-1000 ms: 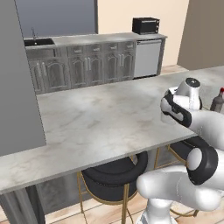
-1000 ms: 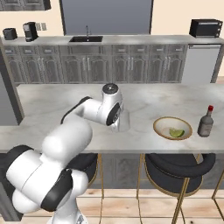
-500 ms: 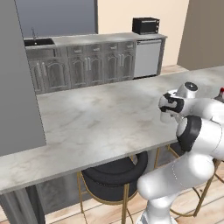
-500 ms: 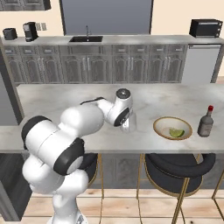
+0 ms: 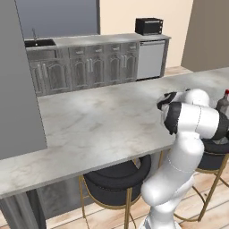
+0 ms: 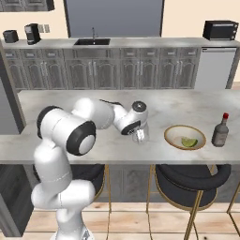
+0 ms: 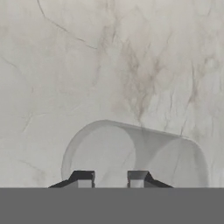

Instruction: There is a bowl on the dining counter. Grab a lemon wedge from the fridge and place it in the bowl. Then get the liquor bottle and glass cup from the cabinet and place them next to the bowl.

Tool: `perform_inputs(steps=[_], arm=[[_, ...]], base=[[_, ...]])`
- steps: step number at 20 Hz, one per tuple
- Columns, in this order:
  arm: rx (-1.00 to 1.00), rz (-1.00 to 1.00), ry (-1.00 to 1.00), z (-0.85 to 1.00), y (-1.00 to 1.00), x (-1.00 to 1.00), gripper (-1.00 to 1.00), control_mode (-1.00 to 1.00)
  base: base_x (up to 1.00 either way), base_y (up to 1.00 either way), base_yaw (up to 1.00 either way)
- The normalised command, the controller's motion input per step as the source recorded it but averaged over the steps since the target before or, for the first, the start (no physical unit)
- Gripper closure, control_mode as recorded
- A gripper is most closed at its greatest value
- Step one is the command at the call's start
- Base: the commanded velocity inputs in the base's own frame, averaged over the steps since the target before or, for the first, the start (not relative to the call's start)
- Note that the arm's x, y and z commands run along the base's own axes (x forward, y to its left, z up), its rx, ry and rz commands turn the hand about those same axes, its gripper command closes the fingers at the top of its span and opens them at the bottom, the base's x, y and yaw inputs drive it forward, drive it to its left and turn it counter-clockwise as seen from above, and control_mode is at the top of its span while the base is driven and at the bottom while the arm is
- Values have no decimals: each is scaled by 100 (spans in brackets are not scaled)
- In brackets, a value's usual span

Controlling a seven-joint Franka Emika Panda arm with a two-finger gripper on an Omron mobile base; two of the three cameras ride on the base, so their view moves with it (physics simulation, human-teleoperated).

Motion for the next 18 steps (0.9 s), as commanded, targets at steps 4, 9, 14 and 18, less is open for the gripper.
perform_inputs(steps=[4, 9, 14, 18], arm=[[0, 11, 0, -39, -2, 34, 100, -100], [0, 4, 0, -31, 0, 9, -100, -100], [1, 0, 0, 0, 0, 0, -100, -100], [0, 5, -4, 59, 0, -1, -100, -100]], base=[[0, 0, 0], [0, 0, 0], [0, 0, 0], [0, 0, 0]])
